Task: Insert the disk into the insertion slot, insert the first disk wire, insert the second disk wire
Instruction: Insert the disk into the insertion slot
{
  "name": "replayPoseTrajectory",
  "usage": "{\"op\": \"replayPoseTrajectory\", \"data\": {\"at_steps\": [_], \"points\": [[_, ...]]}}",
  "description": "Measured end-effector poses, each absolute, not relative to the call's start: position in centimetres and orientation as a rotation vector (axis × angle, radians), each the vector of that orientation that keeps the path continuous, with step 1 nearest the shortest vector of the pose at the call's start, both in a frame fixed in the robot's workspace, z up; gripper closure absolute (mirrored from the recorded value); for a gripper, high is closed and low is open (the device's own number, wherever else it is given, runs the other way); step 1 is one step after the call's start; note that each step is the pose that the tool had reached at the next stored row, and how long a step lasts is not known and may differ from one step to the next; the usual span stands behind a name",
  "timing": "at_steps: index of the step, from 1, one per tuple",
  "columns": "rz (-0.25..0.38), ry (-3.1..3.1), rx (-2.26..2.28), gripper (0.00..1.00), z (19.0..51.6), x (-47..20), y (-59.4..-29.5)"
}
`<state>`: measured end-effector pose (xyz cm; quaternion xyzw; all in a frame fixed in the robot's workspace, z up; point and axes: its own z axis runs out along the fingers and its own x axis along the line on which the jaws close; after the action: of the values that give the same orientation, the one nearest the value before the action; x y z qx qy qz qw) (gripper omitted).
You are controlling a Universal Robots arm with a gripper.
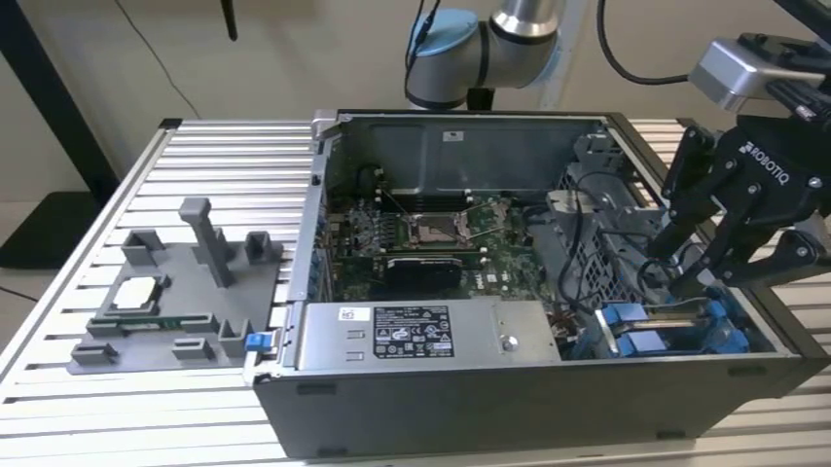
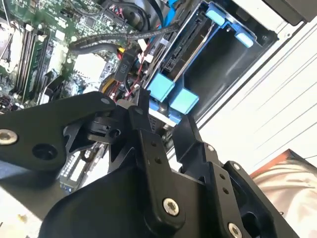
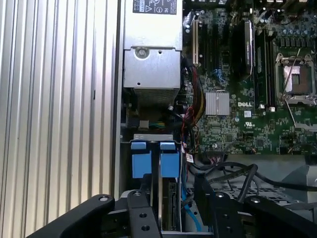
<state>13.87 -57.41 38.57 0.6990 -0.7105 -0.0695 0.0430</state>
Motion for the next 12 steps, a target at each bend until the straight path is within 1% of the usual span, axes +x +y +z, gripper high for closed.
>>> {"op": "replayPoseTrajectory", "data": {"at_steps": [3,8,12], "points": [[-0.21,-2.175,2.139,0.0,38.56,13.86,-57.35],[-0.176,-2.193,2.16,0.0,38.76,13.87,-57.32],[-0.161,-2.204,2.171,0.0,39.04,13.74,-57.09]]}}
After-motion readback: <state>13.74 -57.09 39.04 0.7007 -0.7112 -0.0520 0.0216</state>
